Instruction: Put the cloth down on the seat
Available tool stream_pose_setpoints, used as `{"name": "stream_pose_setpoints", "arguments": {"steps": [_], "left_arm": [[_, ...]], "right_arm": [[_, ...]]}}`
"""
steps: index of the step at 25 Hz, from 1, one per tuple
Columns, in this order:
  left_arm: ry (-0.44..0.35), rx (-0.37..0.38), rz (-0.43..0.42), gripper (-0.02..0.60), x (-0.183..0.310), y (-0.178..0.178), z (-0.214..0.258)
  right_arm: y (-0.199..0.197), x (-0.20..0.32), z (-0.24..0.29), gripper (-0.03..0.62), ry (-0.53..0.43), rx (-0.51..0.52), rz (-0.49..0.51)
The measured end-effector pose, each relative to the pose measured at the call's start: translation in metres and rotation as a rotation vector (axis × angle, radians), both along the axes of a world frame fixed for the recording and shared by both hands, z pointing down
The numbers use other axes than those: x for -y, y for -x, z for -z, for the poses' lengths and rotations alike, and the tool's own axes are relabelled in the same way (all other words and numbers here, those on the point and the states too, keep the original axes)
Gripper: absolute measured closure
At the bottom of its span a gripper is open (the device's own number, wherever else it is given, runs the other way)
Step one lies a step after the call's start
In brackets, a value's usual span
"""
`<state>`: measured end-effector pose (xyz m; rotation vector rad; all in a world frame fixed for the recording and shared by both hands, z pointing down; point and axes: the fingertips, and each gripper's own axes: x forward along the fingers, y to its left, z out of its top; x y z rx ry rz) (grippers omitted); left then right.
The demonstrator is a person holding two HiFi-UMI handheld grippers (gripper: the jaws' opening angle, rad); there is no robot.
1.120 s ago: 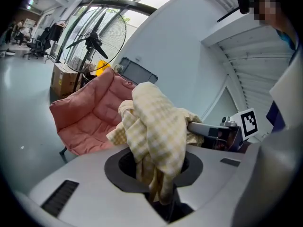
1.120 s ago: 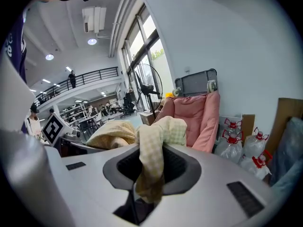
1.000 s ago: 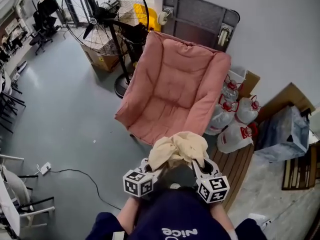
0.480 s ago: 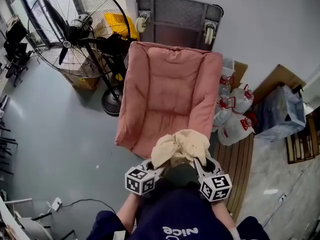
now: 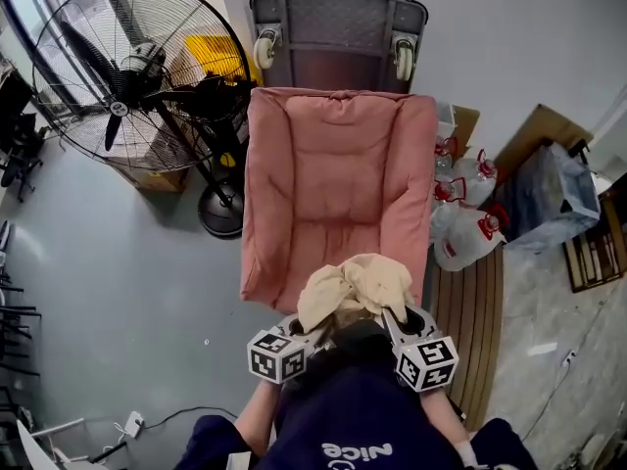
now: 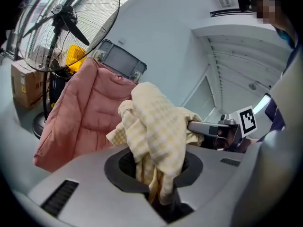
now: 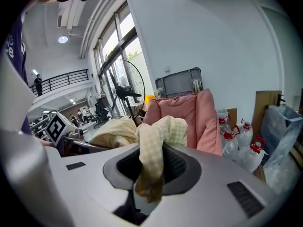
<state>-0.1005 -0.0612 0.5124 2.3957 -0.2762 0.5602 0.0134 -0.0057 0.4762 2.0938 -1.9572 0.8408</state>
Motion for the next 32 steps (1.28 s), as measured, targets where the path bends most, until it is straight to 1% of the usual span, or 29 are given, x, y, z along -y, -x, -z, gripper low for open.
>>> {"name": "stream_pose_setpoints", "arguments": {"steps": [3, 7, 10, 15, 20, 23, 25, 29, 32], "left_arm": [[-0.002, -0.004, 0.009, 0.48, 0.008, -0.001, -0.001], [0.0, 0.004, 0.022, 0.48, 0.013, -0.002, -0.002], [0.007, 0.015, 0.039, 0.479, 0.013, -0.003, -0.007], [-0.004, 0.032, 0.085, 0.48, 0.021, -0.012, -0.006], [-0.016, 0.029, 0.136, 0.479, 0.039, -0.017, 0.0], [-0.028, 0.051, 0.174, 0.477, 0.05, -0.019, -0.001], [-0.04, 0.068, 0.18, 0.477, 0.058, -0.02, -0.002], [-0.044, 0.056, 0.175, 0.477, 0.072, -0.029, 0.001], [-0.051, 0.06, 0.193, 0.477, 0.089, -0.04, -0.002]], "right_arm": [[-0.001, 0.008, 0.0, 0.485, -0.003, -0.009, 0.012], [-0.001, 0.012, -0.003, 0.485, 0.005, 0.005, 0.016], [-0.002, 0.015, -0.008, 0.485, 0.011, 0.014, 0.038], [-0.019, 0.025, -0.011, 0.485, 0.009, 0.067, 0.06], [-0.025, 0.045, -0.006, 0.485, 0.005, 0.04, 0.114], [-0.03, 0.057, -0.004, 0.485, 0.0, 0.031, 0.138], [-0.031, 0.065, -0.005, 0.485, -0.002, 0.024, 0.154], [-0.035, 0.083, -0.006, 0.485, -0.008, 0.021, 0.178], [-0.044, 0.102, -0.009, 0.485, -0.01, 0.017, 0.196]]}}
